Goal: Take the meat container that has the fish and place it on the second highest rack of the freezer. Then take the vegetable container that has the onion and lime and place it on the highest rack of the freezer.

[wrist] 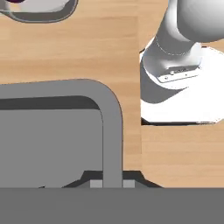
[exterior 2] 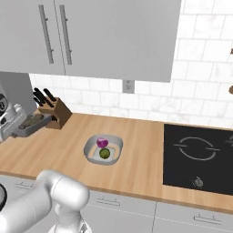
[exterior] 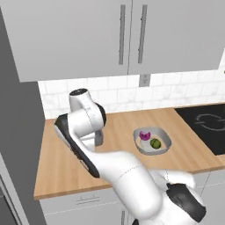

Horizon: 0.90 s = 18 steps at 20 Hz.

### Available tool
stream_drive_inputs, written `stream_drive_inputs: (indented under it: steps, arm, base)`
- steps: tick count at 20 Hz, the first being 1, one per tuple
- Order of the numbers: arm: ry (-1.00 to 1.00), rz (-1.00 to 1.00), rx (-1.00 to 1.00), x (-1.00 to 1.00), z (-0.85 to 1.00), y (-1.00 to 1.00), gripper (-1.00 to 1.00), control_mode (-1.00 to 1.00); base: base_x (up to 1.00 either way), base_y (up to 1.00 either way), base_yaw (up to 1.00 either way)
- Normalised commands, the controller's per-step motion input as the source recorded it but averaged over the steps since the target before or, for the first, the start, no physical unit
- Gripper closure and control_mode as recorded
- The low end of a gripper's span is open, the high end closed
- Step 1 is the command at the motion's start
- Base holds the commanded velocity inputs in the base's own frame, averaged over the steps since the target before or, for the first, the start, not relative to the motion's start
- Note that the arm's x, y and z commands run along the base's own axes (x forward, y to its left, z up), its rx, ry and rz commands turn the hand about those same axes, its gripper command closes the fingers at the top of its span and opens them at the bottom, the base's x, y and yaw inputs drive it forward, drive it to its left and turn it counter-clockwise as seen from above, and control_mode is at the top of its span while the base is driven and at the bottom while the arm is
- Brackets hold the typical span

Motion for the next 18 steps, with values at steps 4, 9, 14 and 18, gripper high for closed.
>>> stream_drive_inputs:
  steps: [4, 9, 14, 18]
  arm:
    - [0.0, 0.18, 0.01, -0.35, 0.56, -1.0, 1.0, -1.0]
    - [0.0, 0.1, 0.0, -0.44, 0.58, -1.0, 1.0, -1.0]
    - [0.01, 0.04, 0.0, -0.49, 0.29, -0.99, 1.0, -1.0]
    - [0.01, 0.0, -0.05, -0.61, 0.09, -0.83, 1.0, -1.0]
  base:
    - [0.0, 0.0, 0.0]
    - [0.0, 0.0, 0.0]
    - [0.0, 0.0, 0.0]
    - [0.0, 0.0, 0.0]
